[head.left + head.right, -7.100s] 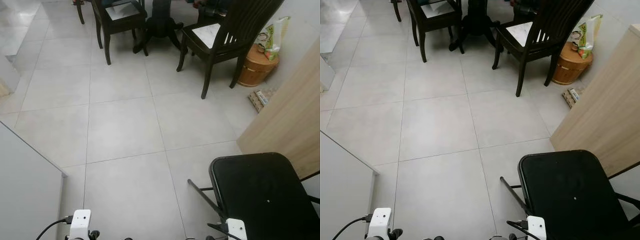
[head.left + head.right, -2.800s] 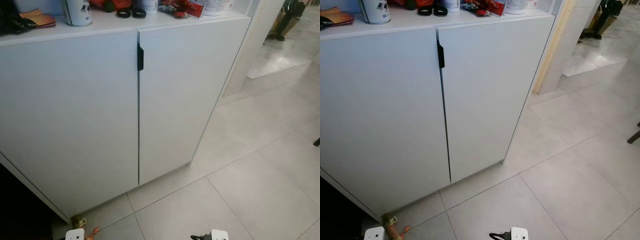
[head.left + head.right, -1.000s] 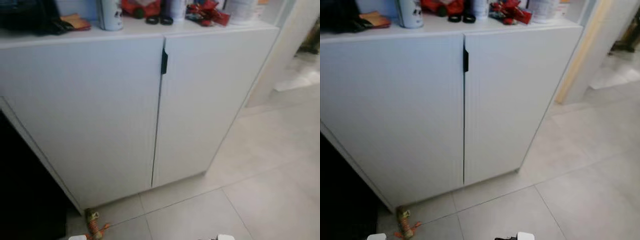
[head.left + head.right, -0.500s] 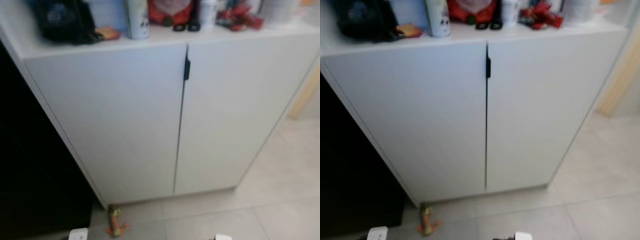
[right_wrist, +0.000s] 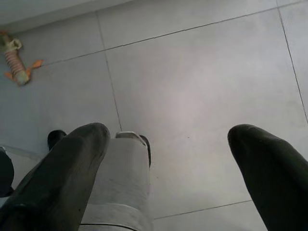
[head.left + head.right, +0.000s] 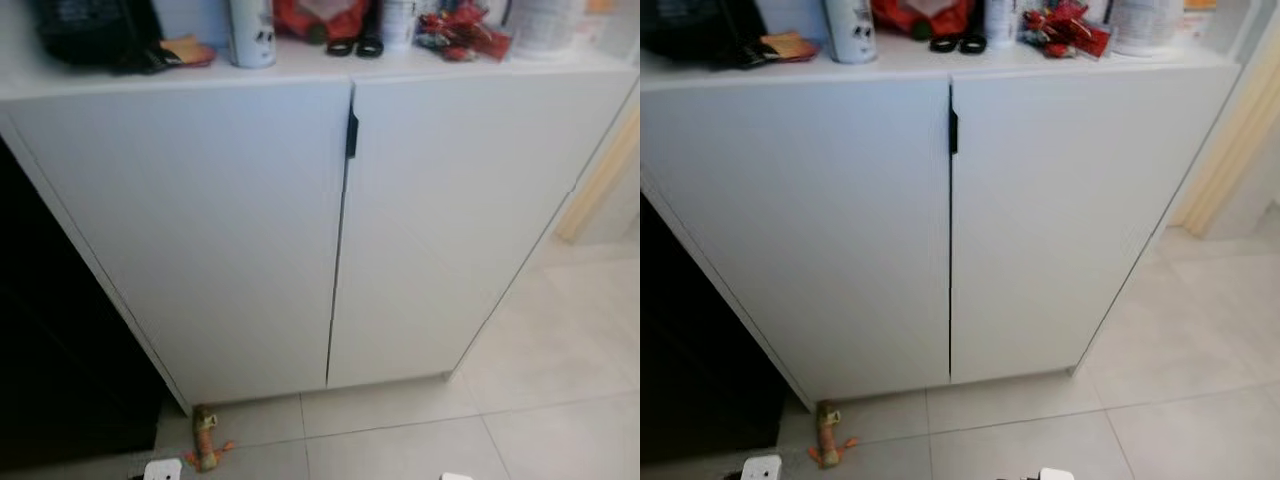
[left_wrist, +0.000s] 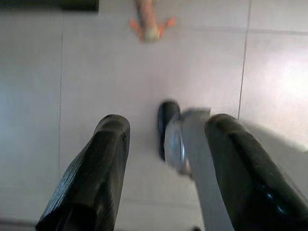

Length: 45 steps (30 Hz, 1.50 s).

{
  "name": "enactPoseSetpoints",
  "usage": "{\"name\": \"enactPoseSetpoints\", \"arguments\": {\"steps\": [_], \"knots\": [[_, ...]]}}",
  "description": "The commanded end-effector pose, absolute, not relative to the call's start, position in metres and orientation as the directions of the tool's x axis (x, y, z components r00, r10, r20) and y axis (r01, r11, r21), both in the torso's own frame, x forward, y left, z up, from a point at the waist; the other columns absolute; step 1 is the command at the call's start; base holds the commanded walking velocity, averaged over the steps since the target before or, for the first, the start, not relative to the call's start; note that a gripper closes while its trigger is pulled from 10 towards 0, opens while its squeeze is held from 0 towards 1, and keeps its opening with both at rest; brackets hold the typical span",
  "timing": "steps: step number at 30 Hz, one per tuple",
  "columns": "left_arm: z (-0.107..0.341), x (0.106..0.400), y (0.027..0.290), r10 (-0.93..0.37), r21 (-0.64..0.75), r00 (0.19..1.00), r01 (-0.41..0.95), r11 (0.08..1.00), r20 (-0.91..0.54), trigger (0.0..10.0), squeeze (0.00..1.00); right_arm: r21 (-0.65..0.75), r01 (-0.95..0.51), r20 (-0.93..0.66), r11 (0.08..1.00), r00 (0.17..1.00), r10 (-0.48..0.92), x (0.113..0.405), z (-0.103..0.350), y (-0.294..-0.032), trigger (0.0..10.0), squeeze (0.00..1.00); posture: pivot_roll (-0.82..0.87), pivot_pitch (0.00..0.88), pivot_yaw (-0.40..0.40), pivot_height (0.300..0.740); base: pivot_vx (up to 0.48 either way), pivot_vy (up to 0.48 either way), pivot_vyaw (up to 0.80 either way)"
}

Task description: Restocking fridge

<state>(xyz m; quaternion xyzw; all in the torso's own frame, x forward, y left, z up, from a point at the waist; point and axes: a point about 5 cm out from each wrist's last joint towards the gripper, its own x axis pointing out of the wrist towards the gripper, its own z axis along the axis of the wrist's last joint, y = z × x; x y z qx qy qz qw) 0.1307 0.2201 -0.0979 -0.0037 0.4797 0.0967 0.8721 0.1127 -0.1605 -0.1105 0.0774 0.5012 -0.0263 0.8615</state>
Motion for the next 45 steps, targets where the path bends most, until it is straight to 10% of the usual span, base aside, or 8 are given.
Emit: {"name": "enactPoseSetpoints", "arguments": {"steps": [1,45], "knots": [[-0.098,0.13,0.223,0.175,0.094,0.515,-0.179,0.979,-0.839,10.0,0.0,0.119,0.125,-0.869,0.985,0.493,0.043,0.113,-0.111,-0.158,10.0,0.0,-0.12,0.015,-0.062,0.74,0.0,0.0,0.0],[-0.096,0.139,0.22,0.179,0.087,0.516,-0.198,0.976,-0.837,10.0,0.0,0.089,0.099,-0.859,0.991,0.511,0.026,0.124,-0.107,-0.162,10.0,0.0,-0.07,0.035,-0.083,0.74,0.0,0.091,0.03]]}}
